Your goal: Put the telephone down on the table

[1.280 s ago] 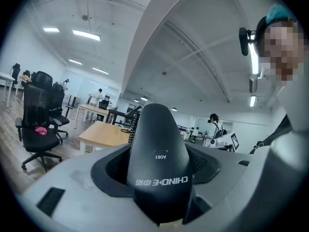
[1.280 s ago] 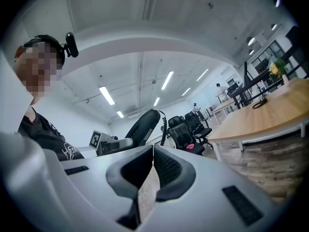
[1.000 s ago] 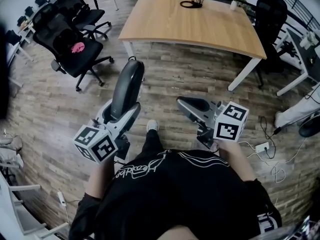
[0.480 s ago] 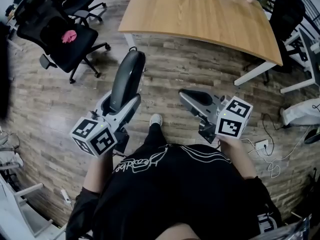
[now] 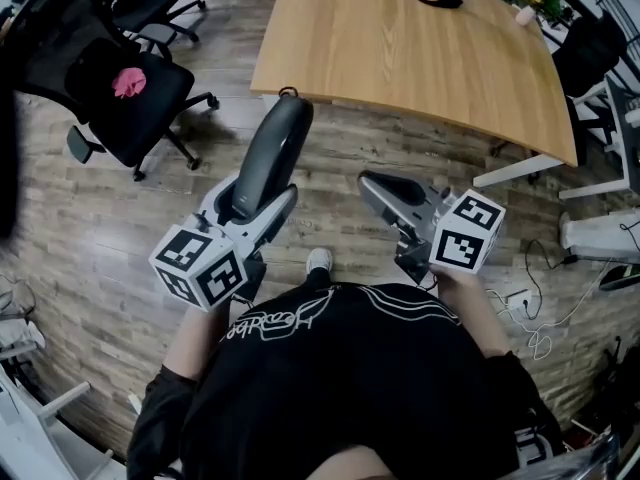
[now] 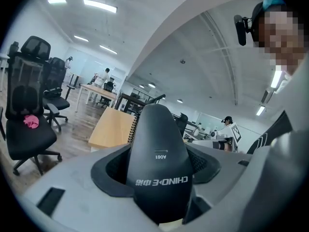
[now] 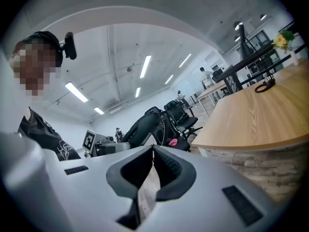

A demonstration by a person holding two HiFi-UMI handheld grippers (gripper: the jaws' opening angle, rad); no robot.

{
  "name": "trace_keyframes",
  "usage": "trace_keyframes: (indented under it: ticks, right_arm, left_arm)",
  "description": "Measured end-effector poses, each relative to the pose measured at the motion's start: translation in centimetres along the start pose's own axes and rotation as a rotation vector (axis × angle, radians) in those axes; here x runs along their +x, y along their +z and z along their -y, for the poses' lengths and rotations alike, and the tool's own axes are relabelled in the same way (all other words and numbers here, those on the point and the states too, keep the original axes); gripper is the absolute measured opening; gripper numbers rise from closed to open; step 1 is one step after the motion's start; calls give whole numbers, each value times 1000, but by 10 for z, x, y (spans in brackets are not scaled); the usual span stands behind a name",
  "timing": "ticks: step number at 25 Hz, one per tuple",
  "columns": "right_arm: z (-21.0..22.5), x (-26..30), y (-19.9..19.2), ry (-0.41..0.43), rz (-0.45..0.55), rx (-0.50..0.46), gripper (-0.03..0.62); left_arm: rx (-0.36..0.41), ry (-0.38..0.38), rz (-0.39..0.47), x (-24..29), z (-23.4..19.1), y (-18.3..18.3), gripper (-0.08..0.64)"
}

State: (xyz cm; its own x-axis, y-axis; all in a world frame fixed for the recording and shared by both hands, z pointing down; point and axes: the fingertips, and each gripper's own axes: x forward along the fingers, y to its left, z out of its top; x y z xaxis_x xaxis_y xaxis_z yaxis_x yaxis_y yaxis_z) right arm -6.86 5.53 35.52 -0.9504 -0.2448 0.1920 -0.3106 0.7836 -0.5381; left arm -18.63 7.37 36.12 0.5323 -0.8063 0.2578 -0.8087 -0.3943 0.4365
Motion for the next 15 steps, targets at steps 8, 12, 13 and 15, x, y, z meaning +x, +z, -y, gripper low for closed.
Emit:
trace_keyframes:
  ticks: [8,12,13,15]
  right_arm:
    - [21,23,25,-15,22,-23,40]
    - [43,19,36,-26,43,-15,40]
    - [51,18,39,-27,45,-11,40]
    - [68,17,46,-29,50,-3,40]
  left_arm:
    - [13,-9,-9,33,-31,18,288]
    - [44,1,-15,58,-39,30,288]
    - [50,6,-19,65,-40,33,288]
    - [60,14,-30,81,-44,37,288]
